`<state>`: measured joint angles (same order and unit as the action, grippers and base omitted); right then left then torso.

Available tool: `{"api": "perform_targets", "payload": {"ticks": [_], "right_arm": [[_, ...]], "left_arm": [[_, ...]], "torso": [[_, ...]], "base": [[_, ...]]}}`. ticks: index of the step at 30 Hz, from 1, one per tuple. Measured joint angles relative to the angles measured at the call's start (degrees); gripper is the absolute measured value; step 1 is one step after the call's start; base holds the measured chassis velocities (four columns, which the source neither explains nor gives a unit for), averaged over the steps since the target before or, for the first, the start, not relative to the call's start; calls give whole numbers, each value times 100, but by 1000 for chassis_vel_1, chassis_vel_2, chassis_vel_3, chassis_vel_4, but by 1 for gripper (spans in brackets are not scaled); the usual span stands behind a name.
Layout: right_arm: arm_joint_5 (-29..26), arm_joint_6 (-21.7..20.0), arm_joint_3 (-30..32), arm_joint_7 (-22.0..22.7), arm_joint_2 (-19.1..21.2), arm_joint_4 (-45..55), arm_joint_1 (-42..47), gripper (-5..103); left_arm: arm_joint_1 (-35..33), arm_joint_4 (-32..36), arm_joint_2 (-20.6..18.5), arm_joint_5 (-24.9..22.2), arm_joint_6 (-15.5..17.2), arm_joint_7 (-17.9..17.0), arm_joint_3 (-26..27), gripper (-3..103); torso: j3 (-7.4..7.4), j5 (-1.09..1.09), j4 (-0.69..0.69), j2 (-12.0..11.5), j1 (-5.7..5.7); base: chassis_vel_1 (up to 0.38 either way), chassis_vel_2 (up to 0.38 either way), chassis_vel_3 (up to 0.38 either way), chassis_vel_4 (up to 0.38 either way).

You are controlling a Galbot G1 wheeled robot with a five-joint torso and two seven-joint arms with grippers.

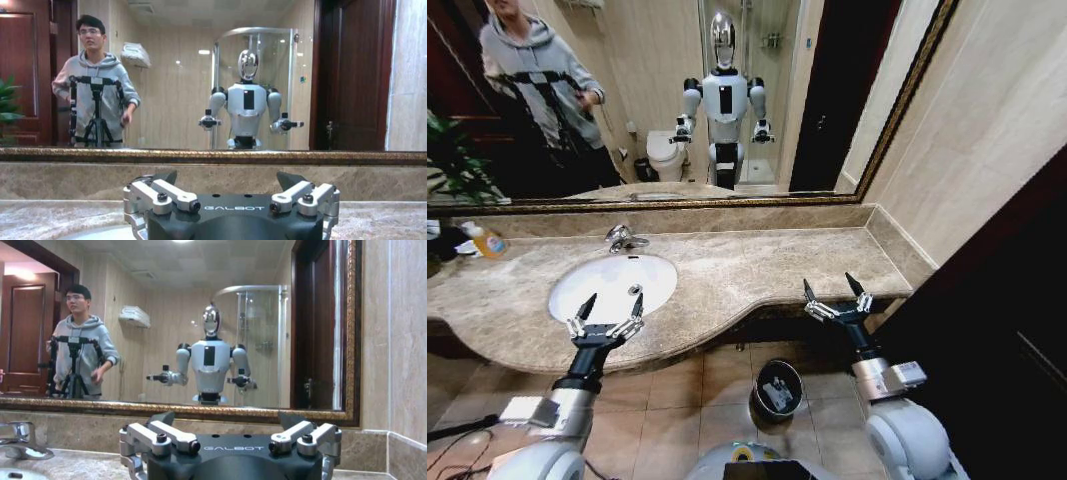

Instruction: Pick up the trash from the sink and place it in the trash bin.

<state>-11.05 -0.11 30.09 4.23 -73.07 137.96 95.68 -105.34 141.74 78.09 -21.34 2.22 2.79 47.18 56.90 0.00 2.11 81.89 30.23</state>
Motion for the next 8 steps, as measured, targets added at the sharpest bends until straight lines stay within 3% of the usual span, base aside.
{"api": "perform_targets", "payload": {"ticks": [8], "right_arm": [[0,0,-1,0,0,-4,-1,100]], "left_arm": [[0,0,0,0,0,0,0,100]], "torso": [[0,0,0,0,0]], "base": [[0,0,0,0]]}}
